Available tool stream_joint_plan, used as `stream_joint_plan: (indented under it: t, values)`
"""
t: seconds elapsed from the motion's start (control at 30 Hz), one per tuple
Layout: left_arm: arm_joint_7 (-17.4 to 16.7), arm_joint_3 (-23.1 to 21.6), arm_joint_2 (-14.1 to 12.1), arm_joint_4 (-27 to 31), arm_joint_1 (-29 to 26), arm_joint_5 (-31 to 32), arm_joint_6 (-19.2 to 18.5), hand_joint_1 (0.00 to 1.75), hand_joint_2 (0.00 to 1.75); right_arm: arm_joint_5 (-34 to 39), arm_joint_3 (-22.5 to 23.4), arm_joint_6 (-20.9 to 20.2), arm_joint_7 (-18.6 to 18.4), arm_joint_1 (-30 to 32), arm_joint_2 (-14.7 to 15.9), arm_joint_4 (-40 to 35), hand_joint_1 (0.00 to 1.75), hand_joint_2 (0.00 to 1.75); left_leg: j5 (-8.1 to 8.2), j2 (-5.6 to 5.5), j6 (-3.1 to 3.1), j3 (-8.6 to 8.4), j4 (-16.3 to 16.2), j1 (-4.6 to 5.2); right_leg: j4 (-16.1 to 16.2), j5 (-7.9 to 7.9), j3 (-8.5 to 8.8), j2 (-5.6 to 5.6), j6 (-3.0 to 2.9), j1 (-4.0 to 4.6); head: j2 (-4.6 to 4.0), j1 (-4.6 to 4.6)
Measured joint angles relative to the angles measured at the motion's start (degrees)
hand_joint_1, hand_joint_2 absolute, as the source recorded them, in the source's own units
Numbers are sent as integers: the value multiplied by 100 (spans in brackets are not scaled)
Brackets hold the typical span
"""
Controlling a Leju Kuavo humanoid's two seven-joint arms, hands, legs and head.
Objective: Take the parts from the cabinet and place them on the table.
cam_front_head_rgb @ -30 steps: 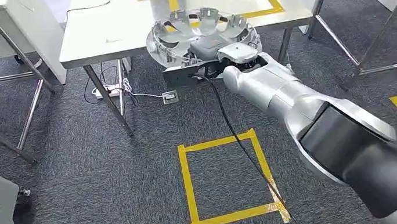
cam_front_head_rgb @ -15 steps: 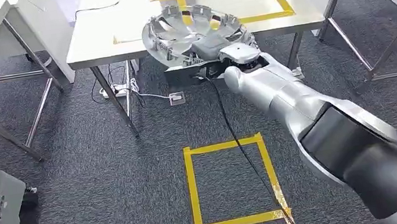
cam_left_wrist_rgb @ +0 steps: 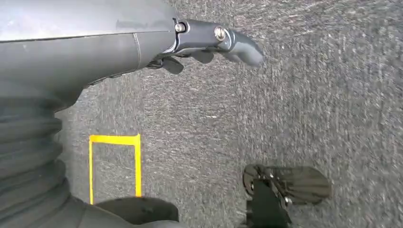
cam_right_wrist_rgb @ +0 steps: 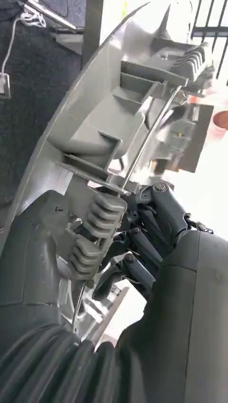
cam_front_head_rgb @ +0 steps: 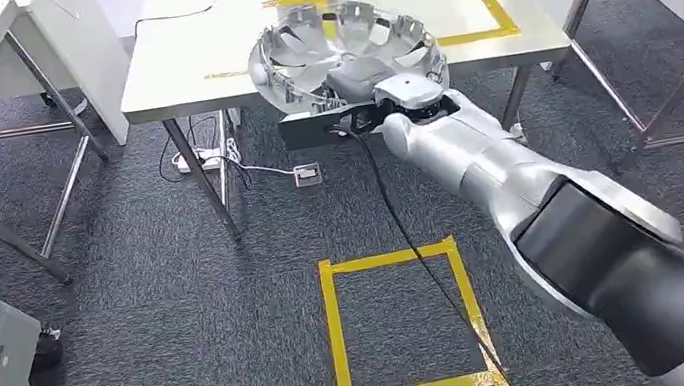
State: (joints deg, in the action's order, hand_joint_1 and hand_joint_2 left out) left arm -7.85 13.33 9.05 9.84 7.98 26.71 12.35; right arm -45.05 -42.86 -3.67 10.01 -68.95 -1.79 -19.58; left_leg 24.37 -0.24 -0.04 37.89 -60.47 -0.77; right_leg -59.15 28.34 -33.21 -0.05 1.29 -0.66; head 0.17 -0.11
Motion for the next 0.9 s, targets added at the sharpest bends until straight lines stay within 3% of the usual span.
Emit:
stream_joint_plan:
  t: [0.03, 0.07, 0.13, 0.17, 0.2, 0.23, 0.27, 0.3, 0.33, 0.37, 0.4, 0.47, 0.53, 0.57, 0.67, 0.7, 0.73, 0.77, 0.83, 0.87, 0.9]
  values:
    - [6, 0, 0, 4, 3, 9, -2, 0, 175, 4, 9, -2, 0, 4, 4, 0, 164, 175, 14, -8, 43, -31, 21, -14, -119, 63, -47, 3, 25, -15, -2, 9]
    - [9, 0, 0, 4, 11, 15, -4, 0, 175, 7, 18, -4, 0, 0, 9, 0, 164, 175, 30, -12, 70, -44, 24, -14, -405, 195, -209, 5, 31, -13, 0, 13]
    - [7, 0, 0, 4, 15, 20, -13, 0, 175, 0, 17, -2, 11, 22, 7, 0, 164, 175, 63, -16, 119, -68, 21, 3, -1341, 535, -743, 6, 46, -4, -2, 15]
    - [7, 0, 0, 2, 10, 26, -24, 0, 175, -7, 18, -2, -7, 36, 11, 0, 164, 175, 87, -20, 139, -89, 19, 13, -1713, 596, -982, 7, 42, -1, -2, 15]
    - [4, 0, 0, 2, 2, 37, -26, 0, 175, -13, 17, -2, -18, 48, 15, 2, 164, 175, 112, -35, 147, -120, 14, 22, -1848, 518, -1126, 7, 27, 3, 0, 15]
    - [4, 0, -2, 2, -2, 42, -31, 0, 175, -15, 17, -2, -20, 52, 20, 2, 164, 175, 146, -54, 147, -165, 13, 32, -1703, 300, -1128, 8, 2, 11, 0, 20]
    - [7, 0, -2, 2, 0, 44, -33, 0, 175, -13, 18, -6, -24, 50, 22, 2, 164, 175, 181, -72, 144, -221, 12, 45, -1311, -7, -995, 9, -33, 24, 0, 18]
    - [15, 0, 0, 4, 4, 48, -39, 0, 175, -13, 20, -11, -24, 51, 24, 2, 164, 175, 221, -83, 140, -292, 13, 60, -723, -362, -765, 16, -90, 47, 0, 18]
    - [15, 0, 4, 4, 7, 48, -46, 0, 175, -13, 20, -11, -22, 49, 26, 2, 164, 175, 259, -86, 130, -338, 15, 65, -231, -617, -585, 20, -156, 85, 0, 18]
    - [17, 0, 24, -2, 16, 50, -46, 0, 175, -18, 20, -7, -18, 36, 28, 2, 164, 175, 284, -83, 101, -327, 7, 100, -144, -515, -484, 19, -223, 112, -2, -13]
    - [15, 0, 20, 2, 27, 50, -46, 0, 175, -26, 20, -7, -13, 7, 26, 2, 164, 175, 290, -101, 73, -302, 9, 76, 13, -458, -445, 19, -211, 121, 0, -2]
    - [17, 0, 33, 2, 20, 52, -57, 0, 175, -31, 20, 0, -16, -4, 28, 2, 164, 175, 303, -88, 4, -334, 54, 59, 5, -431, -437, 29, -224, 141, 0, 0]
    - [17, 0, 9, 26, 16, 55, -57, 0, 175, -28, 20, -7, -22, -6, 17, -7, 164, 175, 361, -82, -59, -372, 39, 81, 145, -430, -254, 14, -235, 47, -2, 11]
    - [22, 0, 13, 26, 30, 57, -55, 0, 175, -20, 22, -13, -31, -11, 22, -2, 164, 175, 453, -62, -90, -291, -182, 93, 175, -401, -187, 2, -281, 28, -2, -24]
    - [17, 0, 0, 24, 22, 57, -57, 0, 175, -35, 22, -7, -18, 4, 11, -2, 164, 175, 860, -38, -191, 472, -1451, 18, 164, -307, -109, 12, -299, 16, -2, -30]
    - [15, 2, -2, 24, 14, 57, -55, 0, 175, -35, 22, -7, -20, 4, 11, -2, 164, 175, 830, -31, -211, 651, -1656, 2, 154, -264, -71, 22, -285, 9, -2, -28]
    - [15, 0, -4, 24, 5, 57, -57, 0, 175, -35, 22, -7, -24, 8, 13, -2, 164, 175, 647, -19, -229, 681, -1574, -15, 144, -207, -7, 29, -266, -2, 0, -30]
    - [15, 0, -11, 24, 3, 57, -57, 0, 175, -35, 22, -9, -24, 8, 13, -2, 164, 175, 368, -6, -248, 589, -1267, -29, 137, -149, 62, 30, -243, -14, 0, -30]
    - [17, 2, -22, 24, 7, 57, -57, 0, 175, -26, 22, -17, -24, 11, 11, -2, 164, 175, -347, 36, -283, 196, -194, -61, 86, 5, 205, 27, -166, -53, 0, -30]
    - [17, 0, -5, 9, 3, 57, -63, 0, 175, -26, 22, -15, -22, 9, 11, 2, 164, 175, -228, 46, -295, 108, -130, -33, 74, 53, 203, 31, -118, -29, -2, -43]
    - [17, 0, -7, 7, 15, 57, -66, 0, 175, -33, 22, -13, -22, -3, 11, 2, 164, 175, -124, 30, -217, 20, 83, -26, 34, 77, 165, 43, -76, -11, 0, -70]
